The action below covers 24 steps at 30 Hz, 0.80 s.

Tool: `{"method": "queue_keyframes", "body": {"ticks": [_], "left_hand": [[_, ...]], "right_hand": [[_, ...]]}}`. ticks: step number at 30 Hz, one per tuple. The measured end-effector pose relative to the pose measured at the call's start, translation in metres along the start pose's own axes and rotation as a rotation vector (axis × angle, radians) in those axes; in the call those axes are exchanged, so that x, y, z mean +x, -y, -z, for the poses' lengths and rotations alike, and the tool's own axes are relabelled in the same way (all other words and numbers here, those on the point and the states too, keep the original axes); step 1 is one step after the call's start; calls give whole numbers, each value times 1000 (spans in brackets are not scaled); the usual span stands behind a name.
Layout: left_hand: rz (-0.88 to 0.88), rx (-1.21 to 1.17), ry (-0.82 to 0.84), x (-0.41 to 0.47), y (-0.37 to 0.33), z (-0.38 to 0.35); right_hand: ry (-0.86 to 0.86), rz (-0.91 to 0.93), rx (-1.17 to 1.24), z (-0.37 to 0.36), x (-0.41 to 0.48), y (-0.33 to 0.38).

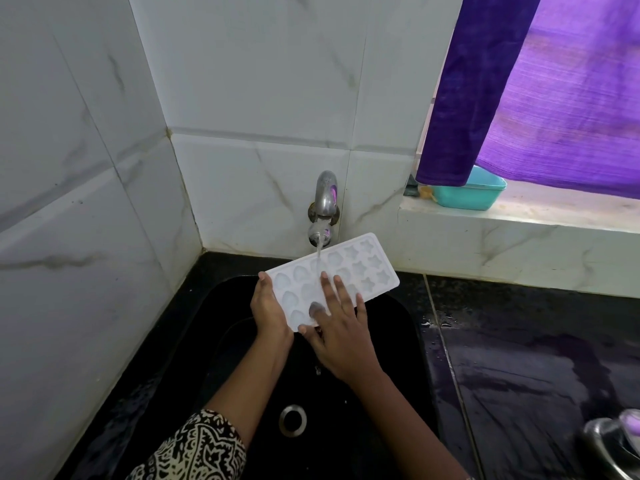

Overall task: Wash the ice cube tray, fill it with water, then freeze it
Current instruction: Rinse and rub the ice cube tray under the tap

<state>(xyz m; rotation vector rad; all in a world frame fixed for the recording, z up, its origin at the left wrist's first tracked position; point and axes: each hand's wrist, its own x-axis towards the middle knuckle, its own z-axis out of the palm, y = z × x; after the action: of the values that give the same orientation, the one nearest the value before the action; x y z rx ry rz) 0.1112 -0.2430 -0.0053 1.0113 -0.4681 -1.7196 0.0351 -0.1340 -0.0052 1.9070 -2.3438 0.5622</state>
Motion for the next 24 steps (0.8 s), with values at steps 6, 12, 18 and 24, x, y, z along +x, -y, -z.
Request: {"method": "queue_keyframes", "body": {"ticks": [6, 12, 18, 24], "left_hand": [[48, 24, 8, -1, 7, 3], [17, 20, -18, 4, 2, 3], [-1, 20, 1, -1, 4, 2], [-22, 41, -17, 1, 3, 7]], "right_hand": [[-7, -36, -47, 4, 2, -4], [96, 31, -52, -1, -7, -11], [15, -6, -43, 0, -1, 3], [18, 31, -23, 4, 0, -7]]}}
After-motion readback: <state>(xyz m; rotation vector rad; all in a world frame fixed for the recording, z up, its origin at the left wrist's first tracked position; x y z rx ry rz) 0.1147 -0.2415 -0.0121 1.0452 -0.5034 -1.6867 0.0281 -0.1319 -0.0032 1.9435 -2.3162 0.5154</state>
